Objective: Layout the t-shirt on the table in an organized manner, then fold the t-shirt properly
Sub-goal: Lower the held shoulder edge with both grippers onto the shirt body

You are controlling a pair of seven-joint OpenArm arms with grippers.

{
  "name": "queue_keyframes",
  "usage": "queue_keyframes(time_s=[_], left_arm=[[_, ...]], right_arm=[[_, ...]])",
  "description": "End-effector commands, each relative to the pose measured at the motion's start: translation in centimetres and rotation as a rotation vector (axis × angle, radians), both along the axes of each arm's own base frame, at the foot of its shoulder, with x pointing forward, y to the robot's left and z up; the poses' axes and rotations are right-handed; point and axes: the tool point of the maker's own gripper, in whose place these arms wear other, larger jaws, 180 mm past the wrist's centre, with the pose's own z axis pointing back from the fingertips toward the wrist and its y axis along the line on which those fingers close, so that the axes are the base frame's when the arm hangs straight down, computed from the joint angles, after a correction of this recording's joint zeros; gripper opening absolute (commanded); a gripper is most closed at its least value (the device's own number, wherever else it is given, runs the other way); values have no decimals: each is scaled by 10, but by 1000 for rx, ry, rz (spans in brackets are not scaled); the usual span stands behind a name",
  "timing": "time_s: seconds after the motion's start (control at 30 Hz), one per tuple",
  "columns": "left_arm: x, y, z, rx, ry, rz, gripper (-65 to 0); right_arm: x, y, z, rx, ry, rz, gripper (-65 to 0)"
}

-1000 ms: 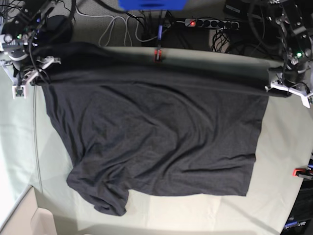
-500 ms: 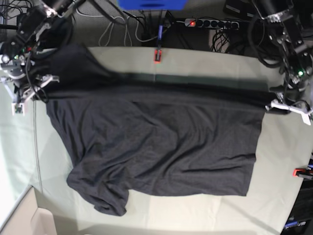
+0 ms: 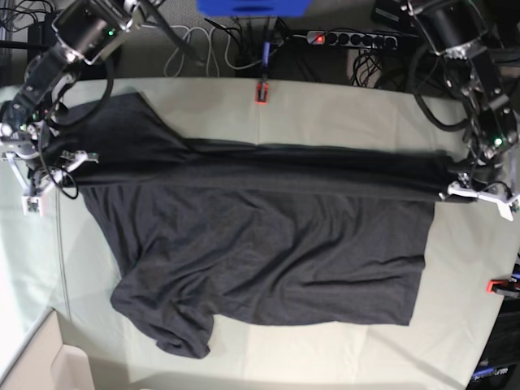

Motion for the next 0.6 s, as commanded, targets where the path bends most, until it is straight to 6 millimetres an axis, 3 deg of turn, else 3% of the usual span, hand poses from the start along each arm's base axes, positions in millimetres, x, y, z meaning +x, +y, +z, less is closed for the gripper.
queue_keyframes(time_s=[0.0,0.27,0.57], left_arm=[[13,8,15,27,-51,6,-647],[28,5,8,-15,-47,12,-647],[45,-35,2,-13,-27,-113,-640]], right_arm=[[15,-9,16,-19,-61,-3,-650],[23,-10,4,19,-41,0,-650],[38,-15,16,10,-75,0,-650]])
